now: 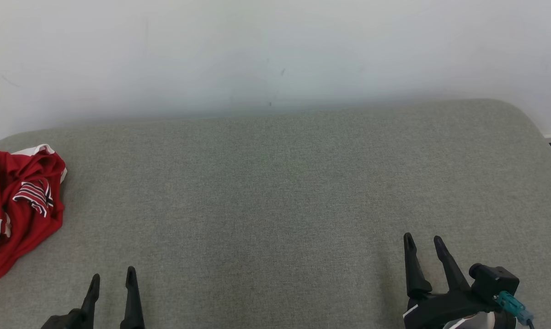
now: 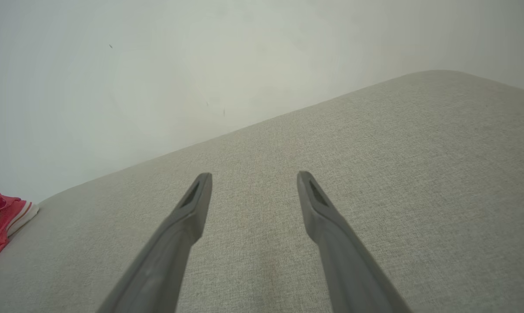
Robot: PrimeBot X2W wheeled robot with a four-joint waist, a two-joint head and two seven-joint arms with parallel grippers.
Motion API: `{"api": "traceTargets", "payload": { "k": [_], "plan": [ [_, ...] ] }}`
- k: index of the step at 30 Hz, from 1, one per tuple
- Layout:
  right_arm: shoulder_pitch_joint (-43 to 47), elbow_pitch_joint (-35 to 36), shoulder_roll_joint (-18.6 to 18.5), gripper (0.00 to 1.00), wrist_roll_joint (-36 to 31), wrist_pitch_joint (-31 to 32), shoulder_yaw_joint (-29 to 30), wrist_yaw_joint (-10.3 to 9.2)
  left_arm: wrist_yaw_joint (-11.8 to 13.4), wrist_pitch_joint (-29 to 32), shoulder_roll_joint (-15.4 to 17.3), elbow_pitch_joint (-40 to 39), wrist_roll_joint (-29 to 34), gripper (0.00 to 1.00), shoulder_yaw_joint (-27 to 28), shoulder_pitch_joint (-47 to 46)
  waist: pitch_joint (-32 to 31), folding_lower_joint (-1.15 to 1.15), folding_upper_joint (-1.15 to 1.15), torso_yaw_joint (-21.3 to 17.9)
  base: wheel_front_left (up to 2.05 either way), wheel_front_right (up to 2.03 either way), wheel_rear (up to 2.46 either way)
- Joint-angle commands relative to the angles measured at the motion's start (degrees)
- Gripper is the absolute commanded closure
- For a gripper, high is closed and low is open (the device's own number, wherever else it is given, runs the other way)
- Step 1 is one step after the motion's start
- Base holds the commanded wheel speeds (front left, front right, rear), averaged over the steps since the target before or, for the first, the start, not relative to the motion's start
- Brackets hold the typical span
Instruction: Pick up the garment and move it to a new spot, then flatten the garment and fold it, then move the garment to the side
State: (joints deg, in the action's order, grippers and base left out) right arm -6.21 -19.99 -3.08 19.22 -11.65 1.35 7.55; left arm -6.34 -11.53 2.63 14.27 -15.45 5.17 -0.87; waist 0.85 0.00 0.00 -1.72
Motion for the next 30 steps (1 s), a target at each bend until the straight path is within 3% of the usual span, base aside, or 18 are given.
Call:
{"api": "traceTargets", "payload": {
  "k": [1,30],
  "plan": [
    [-0.8,-0.1,0.1,0.0,-2.1,-0.5,0.1,-0.09,0.3,-0.7,0.3,-0.3,2.0,0.0,0.0,0.5,0.0,0.0,0.0,0.0,0.0,0.0,0.0],
    [-0.5,-2.3,0.3,0.0,-16.0,-3.6,0.6,-0.12,2.8,-3.7,0.6,1.8,14.8,0.0,0.1,1.8,0.4,0.0,0.0,-0.4,0.0,0.0,0.0]
  ]
}}
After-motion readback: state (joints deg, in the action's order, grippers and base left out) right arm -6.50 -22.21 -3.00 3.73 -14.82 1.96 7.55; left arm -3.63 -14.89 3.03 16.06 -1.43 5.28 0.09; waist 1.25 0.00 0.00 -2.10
